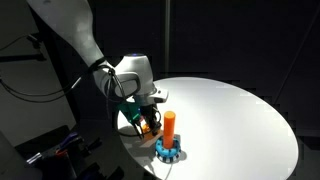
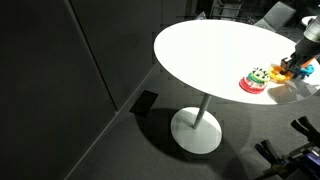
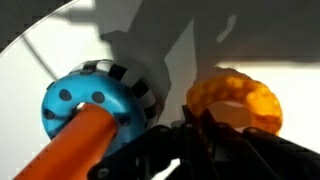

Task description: Put the orange ring around the orange rod

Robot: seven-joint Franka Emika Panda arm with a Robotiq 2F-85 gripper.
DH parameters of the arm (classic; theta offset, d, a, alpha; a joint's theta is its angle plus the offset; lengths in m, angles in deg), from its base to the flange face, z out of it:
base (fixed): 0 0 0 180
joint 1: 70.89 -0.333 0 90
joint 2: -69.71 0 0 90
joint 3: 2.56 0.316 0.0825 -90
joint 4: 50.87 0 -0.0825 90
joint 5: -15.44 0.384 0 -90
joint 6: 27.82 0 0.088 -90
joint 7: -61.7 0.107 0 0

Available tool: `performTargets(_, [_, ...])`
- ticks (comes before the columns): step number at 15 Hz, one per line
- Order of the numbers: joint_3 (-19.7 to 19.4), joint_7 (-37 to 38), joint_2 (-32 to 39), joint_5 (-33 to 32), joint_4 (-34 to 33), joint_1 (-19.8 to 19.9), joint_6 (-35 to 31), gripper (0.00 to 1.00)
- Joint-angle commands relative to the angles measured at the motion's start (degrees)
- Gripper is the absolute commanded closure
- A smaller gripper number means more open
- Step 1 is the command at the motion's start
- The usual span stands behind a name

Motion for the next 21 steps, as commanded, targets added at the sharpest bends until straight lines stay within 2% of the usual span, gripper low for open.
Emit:
performTargets(1, [-0.3,-1.3,-5.0,0.5,-0.5,1.3,5.4,0.96])
performTargets(13, [0.1,-9.2,-20.1,3.7,-2.4,5.9,21.4,0.95])
performTargets(21, [-0.1,-10.6,-26.1,4.1,-4.6,6.9,25.8,0.95])
